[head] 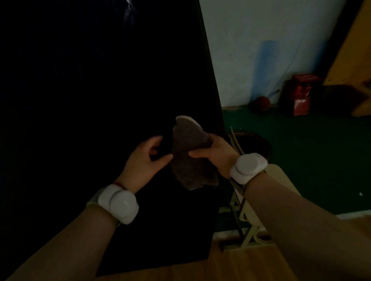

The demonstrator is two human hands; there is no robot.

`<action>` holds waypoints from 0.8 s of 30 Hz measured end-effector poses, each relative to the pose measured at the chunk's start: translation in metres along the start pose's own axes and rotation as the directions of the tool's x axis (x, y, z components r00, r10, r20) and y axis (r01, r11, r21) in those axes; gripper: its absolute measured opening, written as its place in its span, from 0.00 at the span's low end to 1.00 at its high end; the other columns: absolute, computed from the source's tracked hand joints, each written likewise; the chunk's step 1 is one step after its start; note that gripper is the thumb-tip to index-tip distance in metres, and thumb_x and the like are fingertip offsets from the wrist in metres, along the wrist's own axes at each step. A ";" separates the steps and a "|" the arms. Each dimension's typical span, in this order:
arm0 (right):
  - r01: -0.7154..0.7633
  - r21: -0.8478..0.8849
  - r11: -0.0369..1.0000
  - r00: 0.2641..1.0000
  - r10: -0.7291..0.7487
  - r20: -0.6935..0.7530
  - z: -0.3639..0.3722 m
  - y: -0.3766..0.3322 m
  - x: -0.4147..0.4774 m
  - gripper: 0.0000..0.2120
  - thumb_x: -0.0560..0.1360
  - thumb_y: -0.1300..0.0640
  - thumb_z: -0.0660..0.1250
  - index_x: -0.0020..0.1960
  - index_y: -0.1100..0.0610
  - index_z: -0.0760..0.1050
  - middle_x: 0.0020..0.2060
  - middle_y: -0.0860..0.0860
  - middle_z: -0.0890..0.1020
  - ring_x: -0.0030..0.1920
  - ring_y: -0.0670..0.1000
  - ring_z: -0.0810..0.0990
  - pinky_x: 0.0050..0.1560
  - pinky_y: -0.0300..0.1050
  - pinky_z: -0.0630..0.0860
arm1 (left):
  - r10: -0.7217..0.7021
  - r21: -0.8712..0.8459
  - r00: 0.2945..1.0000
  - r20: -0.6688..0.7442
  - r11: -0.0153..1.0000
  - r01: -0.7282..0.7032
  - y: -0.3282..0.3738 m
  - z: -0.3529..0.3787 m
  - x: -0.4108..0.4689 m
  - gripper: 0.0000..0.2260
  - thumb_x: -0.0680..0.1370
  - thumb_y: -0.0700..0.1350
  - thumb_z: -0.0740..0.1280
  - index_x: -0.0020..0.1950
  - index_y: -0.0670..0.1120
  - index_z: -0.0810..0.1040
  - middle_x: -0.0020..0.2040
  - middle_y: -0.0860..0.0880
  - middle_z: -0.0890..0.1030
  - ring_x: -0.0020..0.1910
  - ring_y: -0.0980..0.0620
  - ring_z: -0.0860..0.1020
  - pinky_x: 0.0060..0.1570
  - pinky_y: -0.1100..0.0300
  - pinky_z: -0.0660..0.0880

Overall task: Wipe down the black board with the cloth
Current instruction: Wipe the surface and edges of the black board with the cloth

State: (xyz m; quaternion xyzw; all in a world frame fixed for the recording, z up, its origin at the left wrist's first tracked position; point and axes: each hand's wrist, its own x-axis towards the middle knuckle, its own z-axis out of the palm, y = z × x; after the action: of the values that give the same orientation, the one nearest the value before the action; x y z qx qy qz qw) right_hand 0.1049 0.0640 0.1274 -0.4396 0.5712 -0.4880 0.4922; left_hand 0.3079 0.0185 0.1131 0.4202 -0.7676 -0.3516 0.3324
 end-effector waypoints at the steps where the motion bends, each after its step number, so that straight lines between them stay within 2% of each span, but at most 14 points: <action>1: 0.040 -0.096 0.995 0.998 -0.045 -0.053 -0.004 0.002 0.000 0.24 0.71 0.66 0.72 0.65 0.57 0.69 0.55 0.50 0.77 0.56 0.54 0.76 0.57 0.49 0.73 | 0.077 0.103 0.994 -0.076 0.992 -0.069 -0.001 -0.006 0.003 0.25 0.74 0.44 0.70 0.70 0.46 0.68 0.62 0.49 0.72 0.60 0.53 0.73 0.57 0.63 0.68; 3: 0.130 -0.289 0.948 0.969 -0.184 -0.166 -0.013 0.008 0.002 0.26 0.72 0.66 0.70 0.67 0.57 0.66 0.51 0.48 0.73 0.52 0.49 0.72 0.53 0.41 0.70 | 0.253 0.265 0.956 -0.151 0.942 -0.208 0.001 -0.015 0.009 0.27 0.75 0.42 0.70 0.72 0.45 0.66 0.66 0.45 0.70 0.63 0.49 0.70 0.61 0.58 0.66; 5: 0.123 -0.372 0.920 0.898 -0.262 -0.354 -0.018 0.024 0.001 0.25 0.73 0.64 0.69 0.66 0.57 0.64 0.51 0.49 0.73 0.50 0.50 0.72 0.52 0.43 0.69 | 0.382 0.389 0.921 -0.083 0.863 -0.323 -0.001 -0.018 0.013 0.26 0.75 0.41 0.69 0.72 0.43 0.66 0.69 0.42 0.68 0.67 0.43 0.67 0.66 0.53 0.64; 7: 0.078 -0.311 0.947 0.831 -0.234 -0.505 -0.023 0.044 -0.002 0.24 0.73 0.61 0.69 0.65 0.57 0.63 0.55 0.54 0.74 0.52 0.54 0.74 0.51 0.46 0.70 | 0.441 0.465 0.897 0.003 0.794 -0.392 -0.002 -0.012 0.013 0.26 0.75 0.40 0.69 0.72 0.42 0.68 0.71 0.41 0.67 0.70 0.39 0.64 0.68 0.46 0.61; 9: 0.006 -0.216 0.976 0.815 -0.130 -0.565 -0.029 0.063 -0.006 0.25 0.74 0.59 0.68 0.66 0.58 0.60 0.60 0.58 0.73 0.55 0.60 0.76 0.49 0.46 0.70 | 0.497 0.531 0.863 0.091 0.709 -0.464 -0.003 -0.001 0.012 0.26 0.73 0.39 0.70 0.71 0.42 0.69 0.72 0.40 0.65 0.72 0.36 0.60 0.69 0.39 0.58; 11: -0.028 -0.222 0.975 0.813 -0.108 -0.573 -0.035 0.078 -0.011 0.24 0.75 0.59 0.67 0.66 0.58 0.60 0.59 0.58 0.73 0.55 0.62 0.76 0.46 0.45 0.71 | 0.544 0.619 0.821 0.176 0.587 -0.522 -0.005 0.010 0.015 0.28 0.72 0.39 0.71 0.71 0.43 0.68 0.74 0.39 0.62 0.73 0.35 0.57 0.71 0.37 0.52; 14: 0.039 -0.341 0.939 0.780 -0.242 -0.578 -0.038 0.087 -0.014 0.24 0.73 0.62 0.68 0.65 0.53 0.63 0.59 0.59 0.71 0.48 0.59 0.74 0.48 0.47 0.70 | 0.525 0.732 0.804 0.278 0.426 -0.531 -0.011 0.026 0.024 0.31 0.72 0.43 0.71 0.73 0.47 0.65 0.76 0.41 0.56 0.75 0.37 0.50 0.72 0.38 0.44; 16: 0.077 -0.435 0.897 0.738 -0.344 -0.580 -0.041 0.088 -0.009 0.22 0.72 0.61 0.68 0.63 0.51 0.64 0.58 0.60 0.70 0.46 0.61 0.73 0.49 0.52 0.72 | 0.476 0.770 0.818 0.322 0.372 -0.519 -0.016 0.041 0.029 0.32 0.72 0.45 0.70 0.74 0.49 0.63 0.77 0.43 0.52 0.75 0.38 0.47 0.72 0.39 0.40; 18: 0.095 -0.507 0.857 0.759 -0.392 -0.520 -0.043 0.090 -0.003 0.21 0.73 0.59 0.68 0.61 0.47 0.64 0.58 0.60 0.70 0.49 0.66 0.74 0.53 0.61 0.74 | 0.436 0.791 0.837 0.332 0.355 -0.498 -0.022 0.054 0.031 0.33 0.73 0.47 0.69 0.75 0.50 0.61 0.78 0.44 0.49 0.76 0.39 0.45 0.71 0.40 0.37; 21: 0.099 -0.540 0.836 0.823 -0.374 -0.428 -0.053 0.096 0.006 0.21 0.76 0.59 0.67 0.64 0.47 0.64 0.63 0.59 0.70 0.56 0.66 0.74 0.58 0.66 0.73 | 0.415 0.823 0.873 0.255 0.381 -0.421 -0.029 0.069 0.035 0.34 0.71 0.47 0.71 0.75 0.51 0.61 0.78 0.43 0.49 0.76 0.38 0.44 0.70 0.39 0.37; 24: 0.178 -0.541 0.822 0.749 -0.470 -0.468 -0.056 0.098 0.014 0.18 0.75 0.61 0.66 0.63 0.53 0.67 0.60 0.58 0.74 0.58 0.65 0.74 0.57 0.67 0.71 | 0.432 0.842 0.885 0.176 0.400 -0.363 -0.035 0.074 0.041 0.37 0.69 0.47 0.74 0.74 0.50 0.63 0.77 0.40 0.53 0.75 0.36 0.48 0.70 0.36 0.41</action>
State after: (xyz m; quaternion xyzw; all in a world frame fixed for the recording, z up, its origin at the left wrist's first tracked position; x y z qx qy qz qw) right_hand 0.0453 0.0705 0.0305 -0.4678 0.7048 -0.5275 0.0779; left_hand 0.2454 -0.0121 0.0543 0.3453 -0.9034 0.1788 0.1810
